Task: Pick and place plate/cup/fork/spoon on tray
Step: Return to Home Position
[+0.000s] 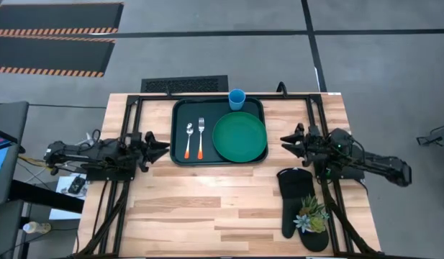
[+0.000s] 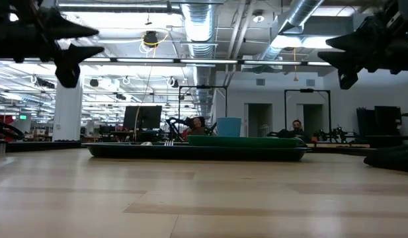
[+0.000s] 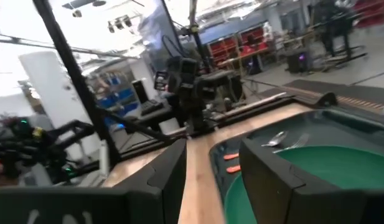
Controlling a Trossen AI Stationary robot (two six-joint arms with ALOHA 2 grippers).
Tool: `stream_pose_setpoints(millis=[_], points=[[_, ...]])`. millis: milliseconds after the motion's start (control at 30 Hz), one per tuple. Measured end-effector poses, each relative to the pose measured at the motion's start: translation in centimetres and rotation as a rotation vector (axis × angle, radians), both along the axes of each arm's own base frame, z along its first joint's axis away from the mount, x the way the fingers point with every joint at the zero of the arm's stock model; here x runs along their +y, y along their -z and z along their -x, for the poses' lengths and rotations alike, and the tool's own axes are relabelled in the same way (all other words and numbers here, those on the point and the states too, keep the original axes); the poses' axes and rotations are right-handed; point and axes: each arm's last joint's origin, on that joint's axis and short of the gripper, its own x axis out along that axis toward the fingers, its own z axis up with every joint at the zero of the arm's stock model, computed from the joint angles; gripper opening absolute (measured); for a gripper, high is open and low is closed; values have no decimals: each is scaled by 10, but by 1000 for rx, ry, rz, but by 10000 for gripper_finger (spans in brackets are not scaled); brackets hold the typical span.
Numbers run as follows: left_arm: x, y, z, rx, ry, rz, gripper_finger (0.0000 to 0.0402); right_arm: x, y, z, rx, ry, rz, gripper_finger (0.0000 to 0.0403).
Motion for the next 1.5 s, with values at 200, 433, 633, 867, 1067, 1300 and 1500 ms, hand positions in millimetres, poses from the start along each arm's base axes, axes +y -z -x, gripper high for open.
stream_pose_setpoints(millis=[200,433,633,867,1067,1300,1500], points=[[2,1,0,16,-81,-68,143,1,4,-1,43,29,-6,172],[4,2,1,22,-151,-26,143,0,10,-1,97,34,-22,172],[4,4,0,33,-143,46,144,0,11,-1,113,35,-27,172],[4,5,0,35,-131,43,144,0,12,-2,119,34,-29,172],[4,5,0,36,-131,42,144,0,12,-2,122,34,-30,172],[4,5,0,36,-131,39,144,0,12,-2,123,34,-30,172],[4,5,0,37,-130,39,144,0,13,-2,123,33,-31,172]])
